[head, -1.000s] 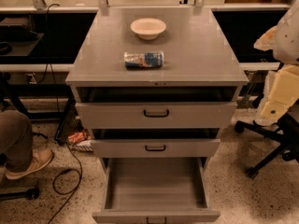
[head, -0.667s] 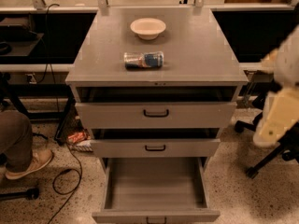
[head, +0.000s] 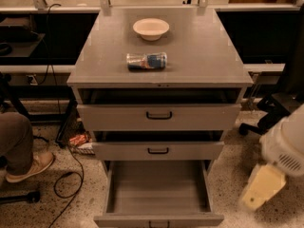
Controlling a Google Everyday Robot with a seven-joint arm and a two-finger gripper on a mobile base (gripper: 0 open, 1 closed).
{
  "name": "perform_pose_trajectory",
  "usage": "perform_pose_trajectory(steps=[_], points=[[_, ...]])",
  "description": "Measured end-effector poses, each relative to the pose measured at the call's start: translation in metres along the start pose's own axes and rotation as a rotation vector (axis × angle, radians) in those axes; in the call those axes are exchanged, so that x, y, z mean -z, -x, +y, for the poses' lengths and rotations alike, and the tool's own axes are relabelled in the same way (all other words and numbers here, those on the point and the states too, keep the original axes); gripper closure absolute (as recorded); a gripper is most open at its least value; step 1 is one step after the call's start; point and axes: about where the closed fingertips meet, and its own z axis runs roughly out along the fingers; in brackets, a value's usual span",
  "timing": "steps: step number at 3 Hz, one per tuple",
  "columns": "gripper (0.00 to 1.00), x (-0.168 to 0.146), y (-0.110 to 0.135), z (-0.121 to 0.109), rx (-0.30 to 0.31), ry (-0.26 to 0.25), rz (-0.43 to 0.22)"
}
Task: Close bottom drawer
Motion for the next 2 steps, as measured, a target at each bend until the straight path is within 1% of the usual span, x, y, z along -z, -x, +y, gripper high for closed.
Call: perform_pose_trajectory(steps=[1,2], points=[[0.00,-0.0342,-0.0248,0.0231,-0.021,0.063,0.055],[0.00,-0.0342,-0.0249,0.0233,-0.021,0.063,0.055]])
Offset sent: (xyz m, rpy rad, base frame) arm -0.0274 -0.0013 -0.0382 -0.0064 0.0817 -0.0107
